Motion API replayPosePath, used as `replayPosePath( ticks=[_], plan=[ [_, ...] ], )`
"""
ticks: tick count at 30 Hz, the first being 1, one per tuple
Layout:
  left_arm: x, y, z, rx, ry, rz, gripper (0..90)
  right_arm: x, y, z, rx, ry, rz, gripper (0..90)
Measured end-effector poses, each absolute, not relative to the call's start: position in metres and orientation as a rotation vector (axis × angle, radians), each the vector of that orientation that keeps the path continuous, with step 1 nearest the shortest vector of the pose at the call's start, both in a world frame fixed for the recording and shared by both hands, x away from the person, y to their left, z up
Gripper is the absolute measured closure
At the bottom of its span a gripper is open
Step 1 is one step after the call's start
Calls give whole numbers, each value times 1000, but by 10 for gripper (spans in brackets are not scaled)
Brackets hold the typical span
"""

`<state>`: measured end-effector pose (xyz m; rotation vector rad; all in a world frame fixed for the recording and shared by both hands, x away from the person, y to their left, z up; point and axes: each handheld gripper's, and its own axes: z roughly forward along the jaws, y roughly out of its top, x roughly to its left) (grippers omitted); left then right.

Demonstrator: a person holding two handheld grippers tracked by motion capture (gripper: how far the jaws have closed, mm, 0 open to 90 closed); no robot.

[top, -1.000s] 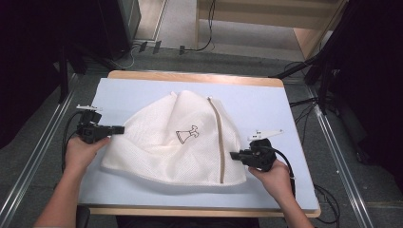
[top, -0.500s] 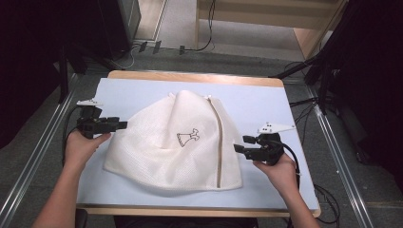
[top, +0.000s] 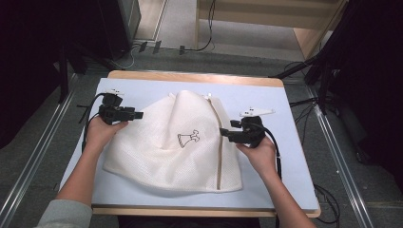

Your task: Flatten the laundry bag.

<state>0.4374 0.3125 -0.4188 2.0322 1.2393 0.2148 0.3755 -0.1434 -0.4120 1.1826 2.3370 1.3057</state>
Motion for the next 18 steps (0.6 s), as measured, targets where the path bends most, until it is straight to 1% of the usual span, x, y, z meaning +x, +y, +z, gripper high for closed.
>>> replayPosePath(
  ticks=[3, 8, 12, 13, 15, 16, 18],
  plan=[
    [444, 309, -425, 2052, 1248, 202, 461, 382, -135, -417, 1199, 2334, 1296, 390],
    [451, 306, -436, 2070, 1285, 162, 479, 392, -123, -428, 1235, 2339, 1270, 390],
    [453, 306, -444, 2112, 1312, 136, 507, 396, -119, -437, 1263, 2360, 1223, 433],
    [453, 308, -446, 2102, 1313, 137, 532, 398, -117, -442, 1272, 2382, 1205, 483],
    [452, 308, -447, 2095, 1315, 136, 555, 399, -116, -444, 1279, 2385, 1201, 493],
    [452, 309, -447, 2105, 1307, 152, 555, 399, -116, -445, 1281, 2394, 1190, 517],
    [450, 308, -448, 2105, 1302, 175, 619, 400, -114, -448, 1275, 2416, 1170, 582]
  ],
)
